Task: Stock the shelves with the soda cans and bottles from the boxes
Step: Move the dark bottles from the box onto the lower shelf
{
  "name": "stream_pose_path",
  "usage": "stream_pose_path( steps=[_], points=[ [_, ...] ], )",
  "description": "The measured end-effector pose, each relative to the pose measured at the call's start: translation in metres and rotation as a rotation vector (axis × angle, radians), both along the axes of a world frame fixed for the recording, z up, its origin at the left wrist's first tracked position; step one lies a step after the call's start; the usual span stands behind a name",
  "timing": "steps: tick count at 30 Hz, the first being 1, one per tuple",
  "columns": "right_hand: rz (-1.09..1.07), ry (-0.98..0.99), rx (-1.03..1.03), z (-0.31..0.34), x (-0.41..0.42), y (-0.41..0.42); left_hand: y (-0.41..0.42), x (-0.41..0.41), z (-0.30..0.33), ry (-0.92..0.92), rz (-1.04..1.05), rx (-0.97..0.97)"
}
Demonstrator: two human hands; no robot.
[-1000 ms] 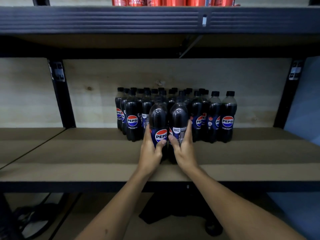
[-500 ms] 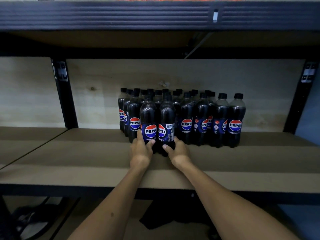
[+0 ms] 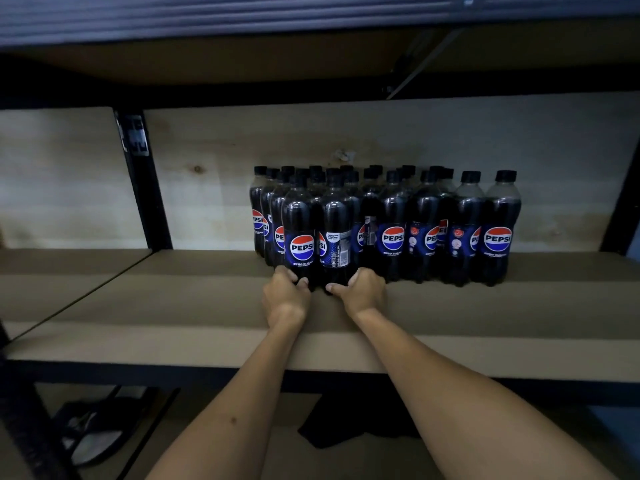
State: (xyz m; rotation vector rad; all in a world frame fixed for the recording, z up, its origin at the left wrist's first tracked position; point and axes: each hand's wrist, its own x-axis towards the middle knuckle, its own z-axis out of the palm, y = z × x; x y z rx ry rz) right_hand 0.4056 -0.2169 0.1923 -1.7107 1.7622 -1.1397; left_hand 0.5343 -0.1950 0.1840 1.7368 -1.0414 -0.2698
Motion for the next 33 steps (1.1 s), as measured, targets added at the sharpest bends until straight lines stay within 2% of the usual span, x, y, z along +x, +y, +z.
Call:
stream_pose_path(
  steps=[6, 11, 17, 21, 23, 26, 28, 30, 33],
  points=[
    [0.062, -0.036, -0.047, -0.005, -0.001, 0.001, 0.003, 0.003, 0.000, 0.063, 0.000, 0.019],
    [0.141, -0.021, -0.007, -0.006, -0.004, 0.018, 0.020, 0.001, -0.003, 0.024, -0.085, 0.075],
    [0.205, 0.085, 0.003, -0.009, -0.016, 0.058, 0.059, 0.004, -0.005, -0.218, -0.181, 0.214],
    [0.286, 0.216, -0.056, -0.009, -0.028, 0.100, 0.097, -0.002, -0.018, -0.542, -0.223, 0.283],
    [0.304, 0.272, -0.110, -0.014, -0.033, 0.122, 0.122, -0.007, -0.027, -0.653, -0.219, 0.190],
    [0.324, 0.316, -0.237, -0.032, -0.041, 0.149, 0.156, -0.008, -0.048, -0.732, -0.282, -0.091],
    [0.365, 0.336, -0.299, -0.050, -0.046, 0.166, 0.177, -0.007, -0.067, -0.789, -0.319, -0.120],
    [0.394, 0.365, -0.326, -0.069, -0.051, 0.184, 0.199, -0.009, -0.087, -0.730, -0.373, -0.075],
    [0.426, 0.242, -0.257, -0.100, -0.057, 0.213, 0.233, -0.013, -0.128, -0.613, -0.460, 0.075]
  ],
)
